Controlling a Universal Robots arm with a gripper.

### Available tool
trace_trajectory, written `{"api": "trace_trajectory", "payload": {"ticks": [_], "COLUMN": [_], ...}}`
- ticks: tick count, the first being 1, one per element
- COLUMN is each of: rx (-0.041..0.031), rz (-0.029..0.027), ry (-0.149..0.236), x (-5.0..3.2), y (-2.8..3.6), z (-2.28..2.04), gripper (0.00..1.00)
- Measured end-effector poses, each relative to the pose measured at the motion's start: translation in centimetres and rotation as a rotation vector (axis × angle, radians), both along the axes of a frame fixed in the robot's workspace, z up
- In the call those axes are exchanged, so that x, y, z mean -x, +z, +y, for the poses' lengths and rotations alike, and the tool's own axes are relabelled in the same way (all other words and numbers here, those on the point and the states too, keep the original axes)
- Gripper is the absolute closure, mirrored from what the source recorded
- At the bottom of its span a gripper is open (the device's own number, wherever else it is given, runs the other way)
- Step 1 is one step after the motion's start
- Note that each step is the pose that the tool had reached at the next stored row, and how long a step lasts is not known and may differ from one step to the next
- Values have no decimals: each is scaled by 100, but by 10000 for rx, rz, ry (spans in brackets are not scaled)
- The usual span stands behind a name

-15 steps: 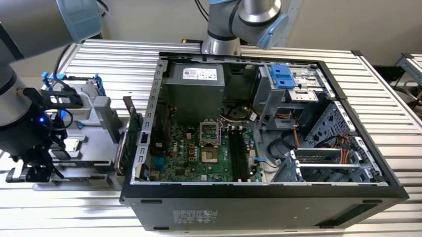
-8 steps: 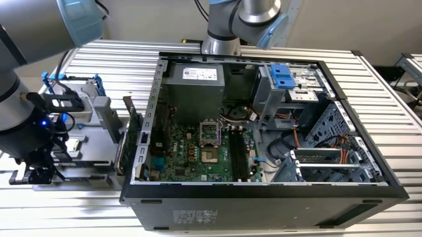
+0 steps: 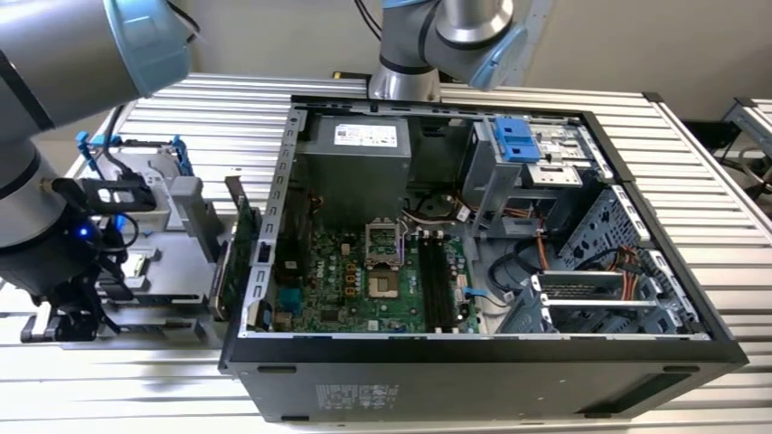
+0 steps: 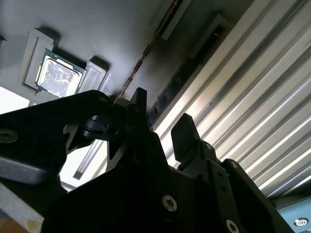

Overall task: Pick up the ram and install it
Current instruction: 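Pick up the ram and move it above insertion slot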

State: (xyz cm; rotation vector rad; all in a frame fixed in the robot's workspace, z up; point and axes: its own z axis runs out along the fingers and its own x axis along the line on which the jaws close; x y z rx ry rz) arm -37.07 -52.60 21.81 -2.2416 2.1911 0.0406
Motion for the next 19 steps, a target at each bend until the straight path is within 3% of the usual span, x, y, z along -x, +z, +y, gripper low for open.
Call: {"api": "trace_trajectory", "payload": {"ticks": [19], "rx": [-1], "rz": [-1], "ry": [-140], "x": [24], "y": [-181], "z": [-18], "gripper": [0]}}
